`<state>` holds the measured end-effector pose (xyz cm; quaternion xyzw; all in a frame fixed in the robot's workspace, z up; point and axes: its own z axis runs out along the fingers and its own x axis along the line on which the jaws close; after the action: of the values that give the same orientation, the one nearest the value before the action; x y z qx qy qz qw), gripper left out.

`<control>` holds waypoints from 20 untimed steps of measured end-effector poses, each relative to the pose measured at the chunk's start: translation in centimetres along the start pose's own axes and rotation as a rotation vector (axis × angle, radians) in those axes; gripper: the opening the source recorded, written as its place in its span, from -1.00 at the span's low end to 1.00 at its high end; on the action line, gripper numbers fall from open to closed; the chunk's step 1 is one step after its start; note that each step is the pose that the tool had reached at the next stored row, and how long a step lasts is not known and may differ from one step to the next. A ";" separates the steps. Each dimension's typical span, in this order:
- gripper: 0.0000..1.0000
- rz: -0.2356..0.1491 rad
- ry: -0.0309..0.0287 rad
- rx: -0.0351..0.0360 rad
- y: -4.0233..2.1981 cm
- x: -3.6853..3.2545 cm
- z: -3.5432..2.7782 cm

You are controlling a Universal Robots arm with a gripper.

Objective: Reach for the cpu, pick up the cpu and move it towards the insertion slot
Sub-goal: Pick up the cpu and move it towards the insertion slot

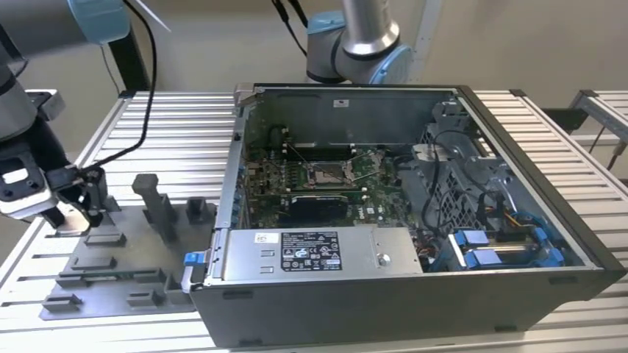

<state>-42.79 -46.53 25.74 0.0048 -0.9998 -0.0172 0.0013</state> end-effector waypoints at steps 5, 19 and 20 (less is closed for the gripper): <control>-1.00 0.000 -0.0001 -0.0001 0.07 0.00 -2.26; -1.00 0.000 -0.0001 0.0000 0.30 0.01 -8.66; -1.00 0.000 -0.0001 0.0000 0.31 0.01 -9.11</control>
<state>-42.78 -46.53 34.85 0.0048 -0.9998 -0.0173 0.0013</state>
